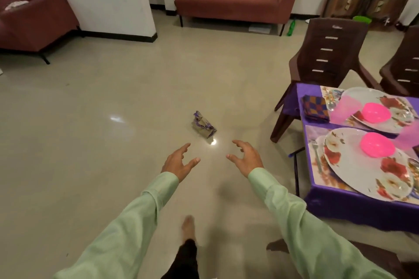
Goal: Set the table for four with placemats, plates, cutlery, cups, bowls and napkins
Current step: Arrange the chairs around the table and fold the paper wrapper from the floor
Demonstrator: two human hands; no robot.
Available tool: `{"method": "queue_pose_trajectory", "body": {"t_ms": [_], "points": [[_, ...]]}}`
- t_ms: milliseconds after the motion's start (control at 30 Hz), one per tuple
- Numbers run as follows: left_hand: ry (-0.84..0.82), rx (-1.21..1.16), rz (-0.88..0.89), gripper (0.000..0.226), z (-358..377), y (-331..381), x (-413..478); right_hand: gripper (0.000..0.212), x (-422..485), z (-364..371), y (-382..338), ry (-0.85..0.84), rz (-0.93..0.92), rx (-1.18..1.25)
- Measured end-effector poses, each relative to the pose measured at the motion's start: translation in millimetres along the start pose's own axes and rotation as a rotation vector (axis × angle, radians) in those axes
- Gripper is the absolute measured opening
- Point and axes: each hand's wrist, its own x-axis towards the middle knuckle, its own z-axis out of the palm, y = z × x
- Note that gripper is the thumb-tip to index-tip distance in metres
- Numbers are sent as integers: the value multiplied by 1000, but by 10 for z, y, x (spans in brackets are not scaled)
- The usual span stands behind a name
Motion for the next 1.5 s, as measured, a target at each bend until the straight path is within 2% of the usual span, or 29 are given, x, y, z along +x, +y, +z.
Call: {"method": "queue_pose_trajectory", "body": {"t_ms": [133,333,533,700,833,967,1033,1133,1233,1300,1367,1433,1500], "points": [[-9,-82,-37,73,-166,-222,1330,59,1185,295,-143,-7,54,-9],[-99,-158,-194,77,-393,-354,3030,65,2728,512,-497,-63,206,-11],[-121,-224,-326,79,-308,-359,4583,66,4317,623,-605,-126,238,3],[-155,-245,-399,80,248,-628,6013,68,5929,1059,-110,-226,231,-43],[-214,-201,-457,81,915,-1187,7065,69,7019,1697,648,-290,299,-95],[-374,64,-286,83,1599,-2036,8055,76,7788,2528,1593,-359,343,-166],[-422,251,-109,86,1900,-2430,8562,83,8084,2963,2043,-375,353,-208],[-499,598,198,105,2507,-3102,9365,94,8492,3786,2774,-405,348,-278],[-602,955,458,112,2952,-3567,9942,97,8686,4410,3268,-413,361,-307],[-665,1130,583,98,3164,-3795,10185,84,8732,4668,3509,-430,341,-338],[-645,1120,667,64,3250,-3930,10293,63,8744,4726,3609,-427,302,-394],[-648,1070,668,32,3242,-3901,10304,50,8746,4614,3586,-402,282,-468],[-699,985,593,22,3084,-3657,10236,47,8760,4319,3398,-397,281,-512]]}}
